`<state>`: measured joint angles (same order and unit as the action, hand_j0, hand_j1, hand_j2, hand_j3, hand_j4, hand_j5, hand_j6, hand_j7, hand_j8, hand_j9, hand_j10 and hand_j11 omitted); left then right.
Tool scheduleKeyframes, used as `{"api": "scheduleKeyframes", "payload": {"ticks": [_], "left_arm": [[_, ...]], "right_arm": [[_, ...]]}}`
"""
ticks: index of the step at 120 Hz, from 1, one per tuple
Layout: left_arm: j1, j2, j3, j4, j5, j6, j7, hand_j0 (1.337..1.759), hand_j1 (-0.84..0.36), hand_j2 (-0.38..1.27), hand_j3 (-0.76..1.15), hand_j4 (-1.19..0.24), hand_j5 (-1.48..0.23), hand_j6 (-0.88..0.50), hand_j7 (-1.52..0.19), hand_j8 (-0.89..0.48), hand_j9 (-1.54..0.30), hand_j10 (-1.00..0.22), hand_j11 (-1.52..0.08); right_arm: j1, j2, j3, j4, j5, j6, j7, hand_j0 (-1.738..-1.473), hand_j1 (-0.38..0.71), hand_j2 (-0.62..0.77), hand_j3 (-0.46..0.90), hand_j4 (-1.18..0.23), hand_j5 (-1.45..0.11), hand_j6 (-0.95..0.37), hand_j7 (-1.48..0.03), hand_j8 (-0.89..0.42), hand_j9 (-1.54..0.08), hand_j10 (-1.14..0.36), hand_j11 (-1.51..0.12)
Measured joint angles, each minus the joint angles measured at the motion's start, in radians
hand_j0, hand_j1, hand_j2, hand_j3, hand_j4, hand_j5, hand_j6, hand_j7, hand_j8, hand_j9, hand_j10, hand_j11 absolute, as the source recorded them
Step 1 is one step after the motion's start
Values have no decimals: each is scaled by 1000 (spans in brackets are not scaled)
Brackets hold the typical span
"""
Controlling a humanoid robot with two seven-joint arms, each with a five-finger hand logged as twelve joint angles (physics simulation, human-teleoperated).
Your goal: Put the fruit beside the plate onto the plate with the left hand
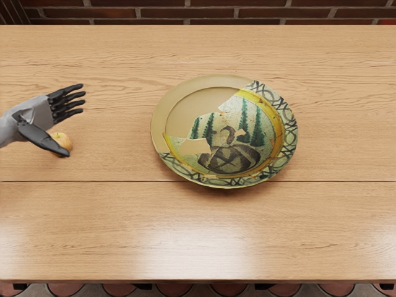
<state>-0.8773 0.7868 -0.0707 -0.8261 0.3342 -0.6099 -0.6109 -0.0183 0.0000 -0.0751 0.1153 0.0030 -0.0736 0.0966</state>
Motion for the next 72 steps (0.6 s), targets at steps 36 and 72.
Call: {"api": "scheduleKeyframes", "payload": {"ticks": [36,72], "left_arm": [[-23,5,-3,90,139,9,0,1658,343,5,0,-9,-10,-9,-10,-9,-9,-8,-9],[-146,-69,122,171,418,290,0,1658,337,6,0,-16,-17,-17,-17,-16,-17,-15,-16]], "right_arm": [[-3,0,1,-9,3,0,0,-1658,-349,0,0,-1,0,-1,0,-1,0,0,0],[-5,0,1,-12,3,0,0,-1658,-349,0,0,-1,0,-1,0,-1,0,0,0]]}}
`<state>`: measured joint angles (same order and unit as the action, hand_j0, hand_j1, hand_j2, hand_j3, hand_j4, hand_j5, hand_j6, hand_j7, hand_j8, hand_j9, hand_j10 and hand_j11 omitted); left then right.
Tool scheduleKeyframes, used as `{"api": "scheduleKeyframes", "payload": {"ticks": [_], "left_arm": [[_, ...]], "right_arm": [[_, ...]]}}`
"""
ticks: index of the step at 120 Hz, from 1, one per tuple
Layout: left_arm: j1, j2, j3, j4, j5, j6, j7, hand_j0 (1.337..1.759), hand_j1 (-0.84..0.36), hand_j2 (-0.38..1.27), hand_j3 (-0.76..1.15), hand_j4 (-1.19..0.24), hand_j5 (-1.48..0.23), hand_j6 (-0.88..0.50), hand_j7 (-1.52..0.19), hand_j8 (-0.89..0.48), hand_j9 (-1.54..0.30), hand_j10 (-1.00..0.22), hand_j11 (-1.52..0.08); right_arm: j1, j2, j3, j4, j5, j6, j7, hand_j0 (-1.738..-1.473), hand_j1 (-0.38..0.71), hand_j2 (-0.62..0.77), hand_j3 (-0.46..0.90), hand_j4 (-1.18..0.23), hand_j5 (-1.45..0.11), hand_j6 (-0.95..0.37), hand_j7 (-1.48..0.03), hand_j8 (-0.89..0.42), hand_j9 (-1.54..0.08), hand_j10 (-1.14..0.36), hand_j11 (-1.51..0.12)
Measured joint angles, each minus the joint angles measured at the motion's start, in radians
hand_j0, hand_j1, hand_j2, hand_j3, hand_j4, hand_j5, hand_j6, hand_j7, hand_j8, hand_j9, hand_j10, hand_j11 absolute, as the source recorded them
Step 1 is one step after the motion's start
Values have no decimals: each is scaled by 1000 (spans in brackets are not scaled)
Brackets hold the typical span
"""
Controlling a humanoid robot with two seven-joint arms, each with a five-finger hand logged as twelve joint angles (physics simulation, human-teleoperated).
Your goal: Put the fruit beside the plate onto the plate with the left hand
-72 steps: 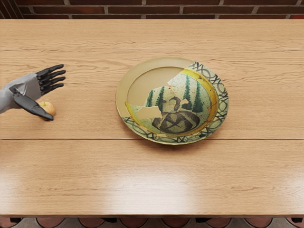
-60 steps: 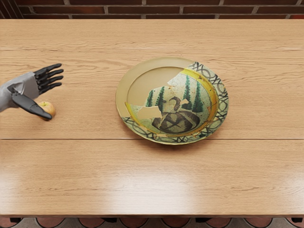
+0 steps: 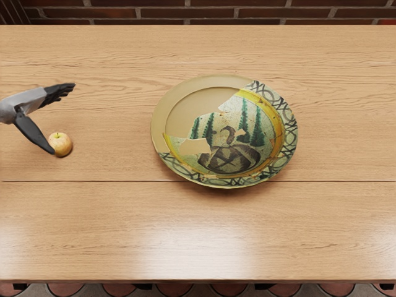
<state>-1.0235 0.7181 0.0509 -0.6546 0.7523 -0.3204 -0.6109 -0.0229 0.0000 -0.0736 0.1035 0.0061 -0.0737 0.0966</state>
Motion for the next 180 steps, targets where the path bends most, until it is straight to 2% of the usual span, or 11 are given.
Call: {"api": "scheduleKeyframes", "payload": {"ticks": [19,34,61,81,120,146,180], "left_arm": [[3,-25,106,0,25,130,0,1658,323,9,0,-29,-32,-30,-32,-29,-32,-28,-31],[2,-49,172,1,30,269,0,1658,216,27,0,-120,-149,-121,-148,-120,-148,-118,-148],[4,-86,215,24,48,363,0,1658,102,64,0,-233,-306,-234,-306,-232,-307,-229,-308],[8,-103,222,71,65,386,0,1658,-4,83,0,-319,-417,-319,-418,-317,-419,-314,-420],[5,-122,224,111,104,392,0,1658,-191,116,0,-467,-607,-467,-607,-467,-607,-465,-607],[2,-151,241,143,105,394,-1,1657,-236,141,0,-531,-650,-506,-654,-470,-676,-512,-678],[0,-157,254,159,105,394,0,1658,-241,316,-34,-659,-785,-532,-806,-479,-837,-625,-839]], "right_arm": [[0,0,0,0,0,0,0,-1658,-349,0,0,-1,0,-1,0,-1,0,0,0],[0,0,0,0,0,0,0,-1658,-349,0,0,-1,0,-1,0,-1,0,0,0],[0,0,0,0,0,0,0,-1658,-349,0,0,-1,0,-1,0,-1,0,0,0],[0,0,0,0,0,0,0,-1658,-349,0,0,-1,0,-1,0,-1,0,0,0],[0,0,0,-1,0,0,0,-1658,-349,0,0,-1,0,-1,0,-1,0,0,0],[0,0,0,-1,0,0,0,-1658,-349,0,0,-1,0,-1,0,-1,0,0,0],[0,0,0,0,0,0,0,-1658,-349,0,0,-1,0,-1,0,-1,0,0,0]]}}
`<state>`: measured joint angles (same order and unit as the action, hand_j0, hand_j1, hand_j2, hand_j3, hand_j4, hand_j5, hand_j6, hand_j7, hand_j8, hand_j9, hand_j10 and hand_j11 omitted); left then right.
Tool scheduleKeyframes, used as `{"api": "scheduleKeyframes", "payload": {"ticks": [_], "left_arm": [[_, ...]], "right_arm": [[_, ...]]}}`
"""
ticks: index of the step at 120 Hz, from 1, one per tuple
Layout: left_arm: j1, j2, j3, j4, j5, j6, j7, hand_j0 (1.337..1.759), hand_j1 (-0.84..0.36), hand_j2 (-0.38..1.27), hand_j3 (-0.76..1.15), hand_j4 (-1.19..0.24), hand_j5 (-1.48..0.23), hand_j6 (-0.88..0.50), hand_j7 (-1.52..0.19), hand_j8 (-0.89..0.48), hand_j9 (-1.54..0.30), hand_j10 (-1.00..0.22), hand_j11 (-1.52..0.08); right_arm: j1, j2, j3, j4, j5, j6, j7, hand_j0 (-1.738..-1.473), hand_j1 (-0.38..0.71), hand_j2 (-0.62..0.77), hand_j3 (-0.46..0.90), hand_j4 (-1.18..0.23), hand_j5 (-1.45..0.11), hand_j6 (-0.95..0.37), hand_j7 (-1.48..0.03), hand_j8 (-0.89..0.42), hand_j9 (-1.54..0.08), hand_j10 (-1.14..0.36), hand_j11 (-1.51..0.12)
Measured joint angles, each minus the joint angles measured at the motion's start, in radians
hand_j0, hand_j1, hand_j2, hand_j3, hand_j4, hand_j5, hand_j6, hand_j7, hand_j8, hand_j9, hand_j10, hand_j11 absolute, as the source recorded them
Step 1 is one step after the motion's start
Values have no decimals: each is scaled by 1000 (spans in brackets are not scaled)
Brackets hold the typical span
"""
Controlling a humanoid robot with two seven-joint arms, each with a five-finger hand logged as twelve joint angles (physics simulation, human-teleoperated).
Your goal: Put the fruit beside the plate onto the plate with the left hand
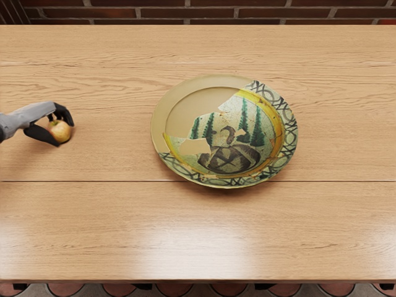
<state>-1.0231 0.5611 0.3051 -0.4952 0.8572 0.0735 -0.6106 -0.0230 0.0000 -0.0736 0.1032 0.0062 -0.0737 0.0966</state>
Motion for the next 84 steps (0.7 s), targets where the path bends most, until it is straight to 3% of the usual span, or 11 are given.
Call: {"api": "scheduleKeyframes", "payload": {"ticks": [15,34,63,84], "left_arm": [[0,-7,2,7,2,0,1,1663,-233,236,127,-700,-853,-510,-869,-449,-888,-602,-887],[-1,-9,3,11,3,-4,1,1660,-259,249,176,-736,-933,-444,-939,-398,-951,-557,-955],[-56,-9,5,4,-7,-51,0,1654,-347,430,61,-734,-1072,-323,-1054,-290,-1059,-474,-1052],[-130,-44,2,-42,-96,-119,1,1651,-347,411,26,-713,-1129,-284,-1092,-259,-1102,-457,-1075]], "right_arm": [[0,0,0,0,0,0,0,-1658,-349,0,0,0,0,-1,0,-1,0,0,0],[0,0,0,0,0,0,0,-1658,-349,0,0,0,0,-1,0,-1,0,0,0],[0,0,0,0,0,0,0,-1658,-349,0,0,-1,0,-1,0,-1,0,0,0],[0,0,0,0,0,0,0,-1658,-349,0,0,-1,0,-1,0,-1,0,0,0]]}}
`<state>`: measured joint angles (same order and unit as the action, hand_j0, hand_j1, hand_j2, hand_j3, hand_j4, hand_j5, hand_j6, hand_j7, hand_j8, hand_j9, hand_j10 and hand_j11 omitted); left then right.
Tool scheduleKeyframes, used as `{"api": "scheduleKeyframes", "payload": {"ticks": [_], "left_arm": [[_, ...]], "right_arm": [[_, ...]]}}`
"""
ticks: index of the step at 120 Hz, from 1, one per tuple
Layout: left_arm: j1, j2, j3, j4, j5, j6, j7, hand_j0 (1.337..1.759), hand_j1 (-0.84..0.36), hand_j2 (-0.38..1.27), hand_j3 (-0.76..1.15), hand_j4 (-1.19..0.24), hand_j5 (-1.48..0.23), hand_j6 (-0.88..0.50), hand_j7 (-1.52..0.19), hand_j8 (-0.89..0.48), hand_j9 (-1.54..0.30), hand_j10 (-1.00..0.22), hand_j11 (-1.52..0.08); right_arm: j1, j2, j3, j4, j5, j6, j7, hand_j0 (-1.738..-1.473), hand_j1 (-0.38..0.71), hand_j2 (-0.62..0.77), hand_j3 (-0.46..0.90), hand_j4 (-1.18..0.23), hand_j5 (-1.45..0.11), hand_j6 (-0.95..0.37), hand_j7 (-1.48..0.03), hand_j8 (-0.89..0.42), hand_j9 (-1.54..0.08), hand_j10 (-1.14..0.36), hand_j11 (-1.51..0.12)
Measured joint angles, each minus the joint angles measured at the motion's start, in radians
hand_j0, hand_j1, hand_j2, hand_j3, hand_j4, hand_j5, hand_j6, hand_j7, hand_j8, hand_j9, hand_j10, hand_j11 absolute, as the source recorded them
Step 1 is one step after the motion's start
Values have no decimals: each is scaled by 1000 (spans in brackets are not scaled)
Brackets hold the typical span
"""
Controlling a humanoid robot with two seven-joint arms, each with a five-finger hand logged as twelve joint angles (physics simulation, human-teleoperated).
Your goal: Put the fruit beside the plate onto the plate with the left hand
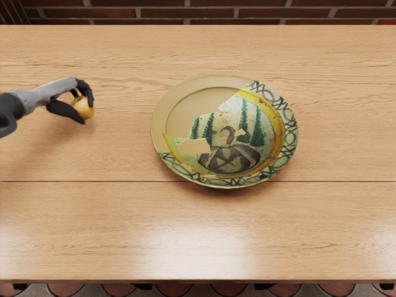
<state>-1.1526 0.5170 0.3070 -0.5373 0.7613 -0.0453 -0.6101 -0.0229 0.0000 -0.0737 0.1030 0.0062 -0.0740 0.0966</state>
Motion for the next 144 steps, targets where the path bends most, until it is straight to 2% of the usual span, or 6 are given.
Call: {"api": "scheduleKeyframes", "payload": {"ticks": [58,85,101,114,129,144], "left_arm": [[-199,-204,-36,-86,-156,-146,0,1650,-360,439,2,-693,-1178,-268,-1114,-252,-1116,-454,-1092],[-190,-352,-48,-120,-213,-161,-1,1651,-355,426,1,-695,-1178,-273,-1102,-266,-1105,-451,-1097],[-159,-373,-41,-119,-219,-154,-1,1652,-341,463,0,-715,-1165,-299,-1105,-283,-1088,-474,-1081],[-144,-373,-46,-116,-278,-147,-1,1655,-220,383,0,-583,-898,-312,-858,-294,-847,-427,-842],[-130,-373,-47,-110,-324,-145,-1,1656,7,215,0,-345,-524,-199,-503,-189,-497,-261,-494],[-102,-361,-48,-100,-342,-144,-1,1657,154,120,0,-197,-296,-118,-284,-113,-281,-151,-279]], "right_arm": [[0,0,0,0,0,0,0,-1658,-349,0,0,-1,0,-1,0,-1,0,0,0],[0,0,0,0,0,0,0,-1658,-349,0,0,-1,0,-1,0,-1,0,-1,0],[0,0,0,0,0,0,0,-1658,-349,0,0,-1,0,-1,0,-1,0,0,0],[0,0,0,0,0,0,0,-1658,-349,0,0,-1,0,-1,0,-1,0,0,0],[0,0,0,0,0,0,0,-1658,-349,0,0,-1,0,-1,0,-1,0,0,0],[0,0,0,0,0,0,0,-1658,-349,0,0,-1,0,-1,0,-1,0,0,0]]}}
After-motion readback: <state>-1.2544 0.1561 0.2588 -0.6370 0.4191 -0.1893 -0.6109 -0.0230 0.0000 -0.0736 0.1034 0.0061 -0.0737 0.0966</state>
